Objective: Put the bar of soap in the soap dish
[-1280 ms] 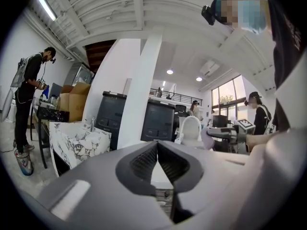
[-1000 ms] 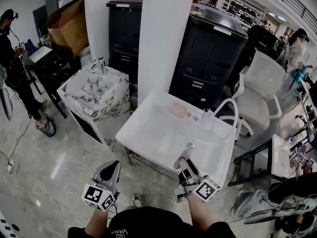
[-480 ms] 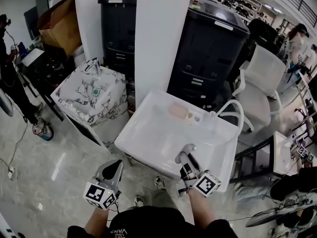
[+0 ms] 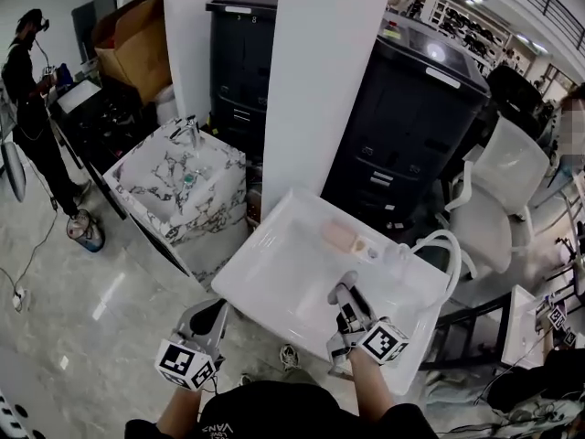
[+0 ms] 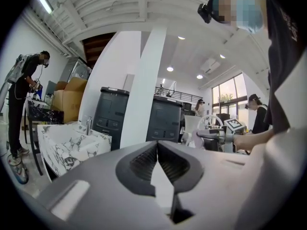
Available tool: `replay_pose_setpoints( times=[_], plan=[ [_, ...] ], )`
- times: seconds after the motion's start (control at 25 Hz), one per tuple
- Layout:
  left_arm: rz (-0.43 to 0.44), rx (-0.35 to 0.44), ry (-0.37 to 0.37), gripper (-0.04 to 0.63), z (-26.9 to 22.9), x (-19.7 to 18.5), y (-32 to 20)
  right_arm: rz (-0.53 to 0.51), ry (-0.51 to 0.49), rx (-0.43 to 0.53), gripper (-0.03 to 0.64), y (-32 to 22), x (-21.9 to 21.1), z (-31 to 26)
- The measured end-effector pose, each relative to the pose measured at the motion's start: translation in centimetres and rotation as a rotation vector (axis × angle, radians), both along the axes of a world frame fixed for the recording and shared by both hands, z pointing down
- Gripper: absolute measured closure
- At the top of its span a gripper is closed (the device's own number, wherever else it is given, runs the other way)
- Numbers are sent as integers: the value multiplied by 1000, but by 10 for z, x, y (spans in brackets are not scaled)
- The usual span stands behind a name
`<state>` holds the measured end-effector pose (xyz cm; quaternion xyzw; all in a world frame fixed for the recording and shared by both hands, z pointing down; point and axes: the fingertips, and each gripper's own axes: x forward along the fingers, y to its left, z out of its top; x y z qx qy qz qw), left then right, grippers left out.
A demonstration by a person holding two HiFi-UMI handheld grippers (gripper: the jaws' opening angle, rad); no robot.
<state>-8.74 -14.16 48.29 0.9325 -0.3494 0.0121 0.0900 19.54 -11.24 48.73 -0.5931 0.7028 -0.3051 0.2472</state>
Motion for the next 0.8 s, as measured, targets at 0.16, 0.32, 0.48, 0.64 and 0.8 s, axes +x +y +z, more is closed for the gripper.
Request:
replay_pose_setpoints(
  times=[0.16, 0.32, 0.48, 0.64, 0.8],
  plan=[
    [-27, -7, 2, 541, 3, 10, -10, -25, 16, 0, 436, -24, 15, 3],
    [-53, -16, -2, 541, 8, 16, -17, -42, 43, -13, 436, -46, 27, 6],
    [-85, -21, -12, 541, 9, 19, -20, -37, 63, -27, 436, -64, 39, 11],
    [-121, -32, -22, 541, 10, 16, -19, 21, 44, -45, 436, -77, 54, 27],
    [-151, -38, -41, 541, 13, 10, -18, 49, -7, -57, 436, -90, 60, 44]
  ],
)
